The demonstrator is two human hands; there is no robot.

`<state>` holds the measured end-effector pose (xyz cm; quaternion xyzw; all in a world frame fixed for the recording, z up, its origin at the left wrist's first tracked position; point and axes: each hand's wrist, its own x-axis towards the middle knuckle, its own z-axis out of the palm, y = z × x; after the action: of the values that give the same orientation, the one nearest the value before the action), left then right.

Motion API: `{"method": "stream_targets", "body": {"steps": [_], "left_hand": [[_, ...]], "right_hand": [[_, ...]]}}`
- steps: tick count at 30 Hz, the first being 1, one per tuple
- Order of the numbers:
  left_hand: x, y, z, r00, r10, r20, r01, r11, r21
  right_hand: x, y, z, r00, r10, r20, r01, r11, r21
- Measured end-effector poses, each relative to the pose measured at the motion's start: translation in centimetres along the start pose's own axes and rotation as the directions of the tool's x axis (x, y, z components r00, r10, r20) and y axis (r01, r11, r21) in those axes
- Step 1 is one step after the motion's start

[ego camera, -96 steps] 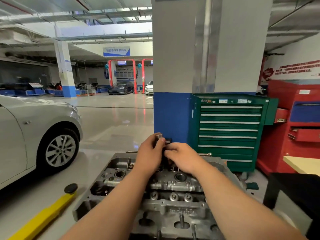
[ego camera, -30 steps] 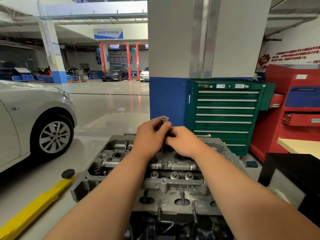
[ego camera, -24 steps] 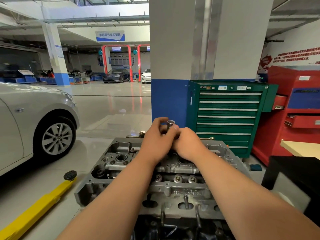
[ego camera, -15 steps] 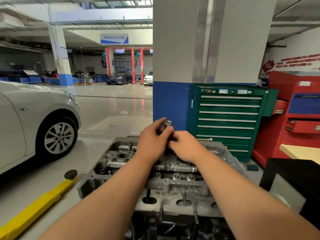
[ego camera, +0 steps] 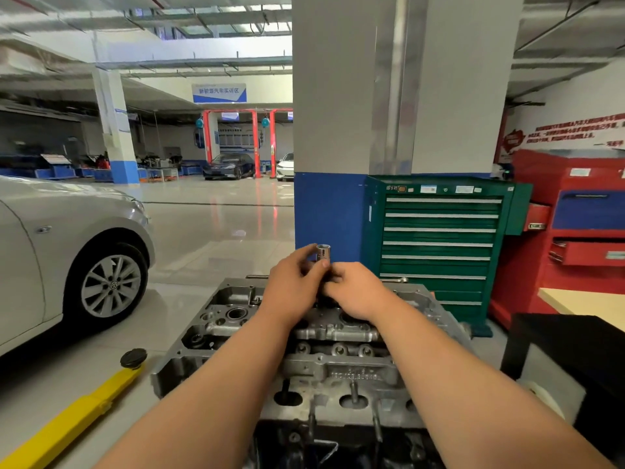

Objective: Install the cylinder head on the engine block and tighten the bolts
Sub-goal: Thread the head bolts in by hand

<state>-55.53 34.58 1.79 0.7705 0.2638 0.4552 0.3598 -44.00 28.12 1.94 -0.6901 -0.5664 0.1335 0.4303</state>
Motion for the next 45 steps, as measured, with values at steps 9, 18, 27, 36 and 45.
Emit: {"method": "stream_targets", "body": {"steps": [9, 18, 27, 36, 45], "left_hand": [[0.9, 0.1, 0.2, 1.0, -0.015, -0.011, 0.014, 0.996, -0.086], [0.8, -0.2, 0.6, 0.998, -0.004, 0.061, 0.011, 0.994, -0.113], [0.9, -0.1, 0.2, 0.999, -0.002, 0.033, 0.008, 0.986, -0.164], [1.0, -0.2, 0.5, 1.0, -0.008, -0.02, 0.006, 0.997, -0.077], [0.8, 0.0, 0.3, 0.998, -0.053, 0.034, 0.058, 0.98, -0.189]], "right_hand": [[-0.1, -0.6, 0.5, 0.998, 0.017, -0.061, -0.016, 0.999, 0.03], [0.3, 0.0, 0.1, 0.996, 0.054, -0.066, -0.057, 0.997, -0.047], [0.2, -0.2, -0.2, 1.0, 0.027, 0.011, -0.027, 1.0, -0.002], [0.4, -0.9, 0.6, 0.996, 0.036, -0.078, -0.04, 0.997, -0.059], [0.3, -0.2, 0.3, 0.996, 0.038, -0.078, -0.044, 0.996, -0.083]]}}
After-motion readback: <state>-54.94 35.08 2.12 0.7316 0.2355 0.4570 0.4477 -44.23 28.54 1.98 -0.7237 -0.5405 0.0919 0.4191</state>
